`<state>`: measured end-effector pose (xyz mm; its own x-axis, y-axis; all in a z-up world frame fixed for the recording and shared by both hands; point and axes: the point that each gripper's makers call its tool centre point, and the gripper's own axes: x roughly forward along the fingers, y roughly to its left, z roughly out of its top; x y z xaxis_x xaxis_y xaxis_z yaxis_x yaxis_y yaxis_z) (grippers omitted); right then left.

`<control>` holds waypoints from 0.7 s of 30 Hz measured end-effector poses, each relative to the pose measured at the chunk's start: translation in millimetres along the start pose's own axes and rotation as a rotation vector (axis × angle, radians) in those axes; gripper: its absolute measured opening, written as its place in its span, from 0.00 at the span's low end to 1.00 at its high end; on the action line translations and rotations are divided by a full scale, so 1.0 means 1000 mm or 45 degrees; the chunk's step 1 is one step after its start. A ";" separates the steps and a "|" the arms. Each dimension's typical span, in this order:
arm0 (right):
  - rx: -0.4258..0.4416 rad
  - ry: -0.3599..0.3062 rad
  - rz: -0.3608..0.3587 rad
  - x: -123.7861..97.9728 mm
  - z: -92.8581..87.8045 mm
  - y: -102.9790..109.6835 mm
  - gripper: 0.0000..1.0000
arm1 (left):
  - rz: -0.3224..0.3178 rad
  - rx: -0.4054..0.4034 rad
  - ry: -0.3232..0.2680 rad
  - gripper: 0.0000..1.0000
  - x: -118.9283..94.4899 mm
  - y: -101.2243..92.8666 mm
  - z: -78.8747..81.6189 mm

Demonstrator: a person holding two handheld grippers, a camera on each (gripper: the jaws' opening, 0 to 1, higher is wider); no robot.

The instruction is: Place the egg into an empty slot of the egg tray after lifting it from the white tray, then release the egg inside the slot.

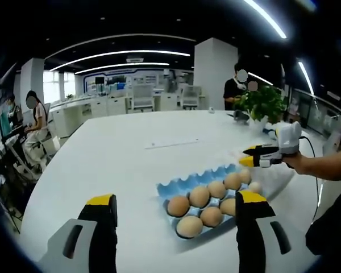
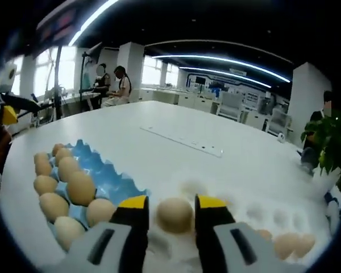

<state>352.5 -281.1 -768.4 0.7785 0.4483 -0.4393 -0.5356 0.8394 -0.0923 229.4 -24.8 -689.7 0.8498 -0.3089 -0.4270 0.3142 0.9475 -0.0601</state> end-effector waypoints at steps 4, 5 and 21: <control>-0.038 0.064 -0.040 0.002 -0.005 -0.002 0.31 | -0.006 -0.007 -0.005 0.87 0.001 -0.001 0.001; -0.025 0.067 -0.042 0.003 -0.004 -0.002 0.30 | -0.009 -0.009 -0.006 0.87 0.002 -0.001 0.001; -0.084 0.536 0.393 0.008 -0.019 -0.002 0.27 | -0.030 -0.029 -0.025 0.86 0.004 -0.002 0.006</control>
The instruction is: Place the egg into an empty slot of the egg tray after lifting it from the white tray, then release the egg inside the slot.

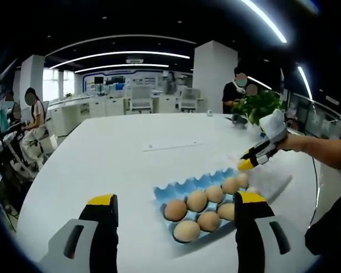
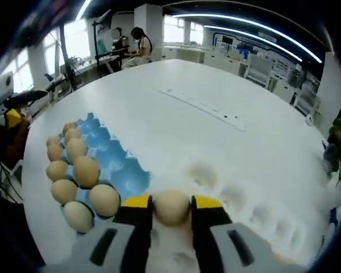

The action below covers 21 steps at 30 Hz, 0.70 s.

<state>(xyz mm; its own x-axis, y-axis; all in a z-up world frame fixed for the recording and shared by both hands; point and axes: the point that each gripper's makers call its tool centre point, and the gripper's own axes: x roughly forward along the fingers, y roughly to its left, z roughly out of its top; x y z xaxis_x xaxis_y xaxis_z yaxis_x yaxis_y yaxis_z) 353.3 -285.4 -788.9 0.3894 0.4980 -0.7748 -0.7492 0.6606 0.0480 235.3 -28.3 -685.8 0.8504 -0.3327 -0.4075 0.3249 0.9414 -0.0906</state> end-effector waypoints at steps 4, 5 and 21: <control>-0.094 0.064 0.102 0.000 -0.002 0.001 0.27 | 0.002 0.001 0.001 0.85 0.000 0.001 0.000; -0.090 0.069 0.102 0.001 -0.002 0.001 0.27 | 0.002 0.001 0.001 0.85 0.000 0.001 0.000; -0.057 -0.168 0.004 -0.032 0.029 0.009 0.25 | 0.028 0.014 0.015 0.85 -0.006 0.009 -0.004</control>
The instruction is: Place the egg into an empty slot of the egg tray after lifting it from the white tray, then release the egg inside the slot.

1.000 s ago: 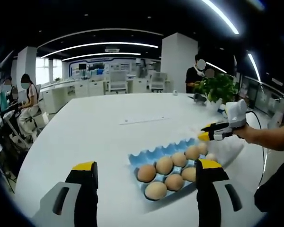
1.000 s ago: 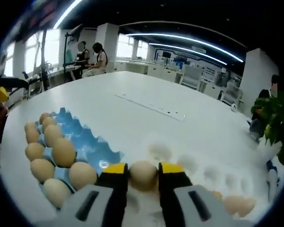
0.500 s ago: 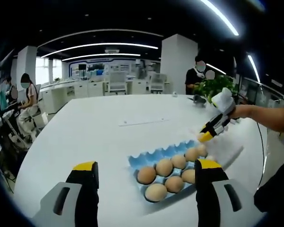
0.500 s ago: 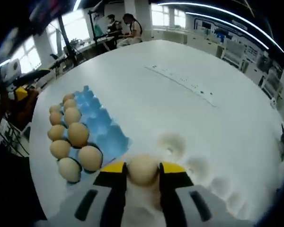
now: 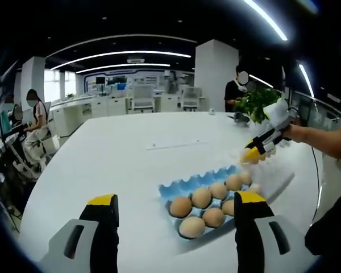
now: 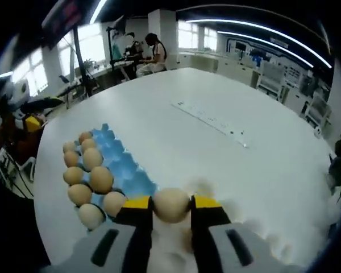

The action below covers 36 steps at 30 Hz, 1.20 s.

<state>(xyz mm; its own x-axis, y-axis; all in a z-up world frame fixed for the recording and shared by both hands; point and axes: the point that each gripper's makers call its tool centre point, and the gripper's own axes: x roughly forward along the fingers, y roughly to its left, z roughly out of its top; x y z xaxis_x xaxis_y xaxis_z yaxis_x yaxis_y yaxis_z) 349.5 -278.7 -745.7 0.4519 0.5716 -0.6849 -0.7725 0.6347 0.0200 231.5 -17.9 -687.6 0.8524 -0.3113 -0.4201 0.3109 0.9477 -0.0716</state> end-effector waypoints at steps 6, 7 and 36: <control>0.026 -0.067 0.048 0.002 0.020 0.019 0.25 | -0.007 0.008 0.003 0.85 -0.002 -0.002 -0.001; 0.021 -0.085 0.055 0.003 0.024 0.023 0.25 | -0.010 0.009 0.004 0.85 -0.002 -0.003 -0.002; -0.049 -0.263 0.399 0.101 0.112 0.142 0.25 | 0.011 -0.002 -0.007 0.84 -0.007 0.002 -0.002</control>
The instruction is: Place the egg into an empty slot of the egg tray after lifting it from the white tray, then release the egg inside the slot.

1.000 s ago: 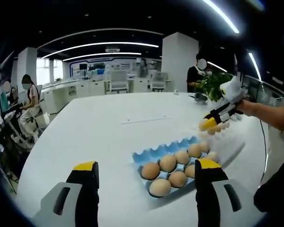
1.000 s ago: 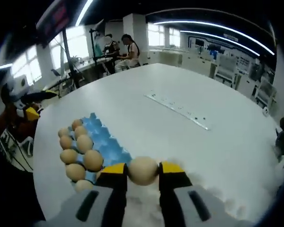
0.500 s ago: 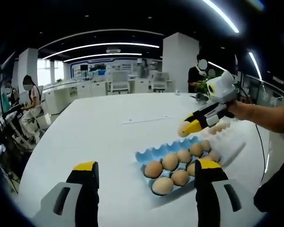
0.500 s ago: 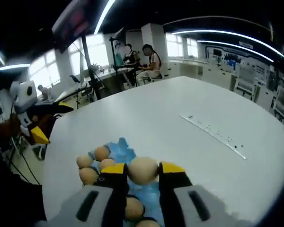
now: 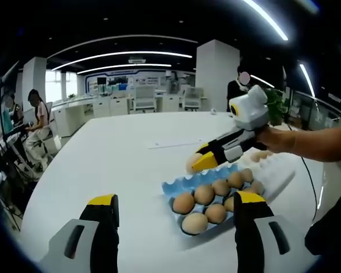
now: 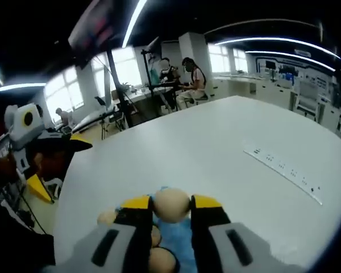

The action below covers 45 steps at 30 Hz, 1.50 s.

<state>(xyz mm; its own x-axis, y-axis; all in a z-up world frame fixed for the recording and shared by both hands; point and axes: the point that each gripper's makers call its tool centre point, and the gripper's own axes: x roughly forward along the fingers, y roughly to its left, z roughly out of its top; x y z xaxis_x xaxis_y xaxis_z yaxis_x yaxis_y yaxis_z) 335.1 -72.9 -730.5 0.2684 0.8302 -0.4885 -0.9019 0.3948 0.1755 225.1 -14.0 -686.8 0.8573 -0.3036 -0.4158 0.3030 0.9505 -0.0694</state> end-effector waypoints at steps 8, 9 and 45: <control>-0.076 0.030 0.057 0.031 -0.003 0.019 0.25 | -0.004 0.002 -0.007 0.84 -0.001 -0.001 0.004; -0.075 0.037 0.065 0.034 -0.004 0.021 0.25 | -0.003 0.002 -0.009 0.84 -0.001 -0.001 0.004; -0.161 0.109 0.138 0.056 -0.027 0.015 0.26 | 0.015 0.002 -0.010 0.83 -0.001 0.010 0.008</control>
<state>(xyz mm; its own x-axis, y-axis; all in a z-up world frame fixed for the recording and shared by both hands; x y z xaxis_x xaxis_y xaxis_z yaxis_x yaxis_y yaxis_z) 327.1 -30.9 -778.4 0.1422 0.8266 -0.5446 -0.9609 0.2474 0.1246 230.0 -4.7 -680.0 0.8641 -0.2931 -0.4092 0.2938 0.9538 -0.0629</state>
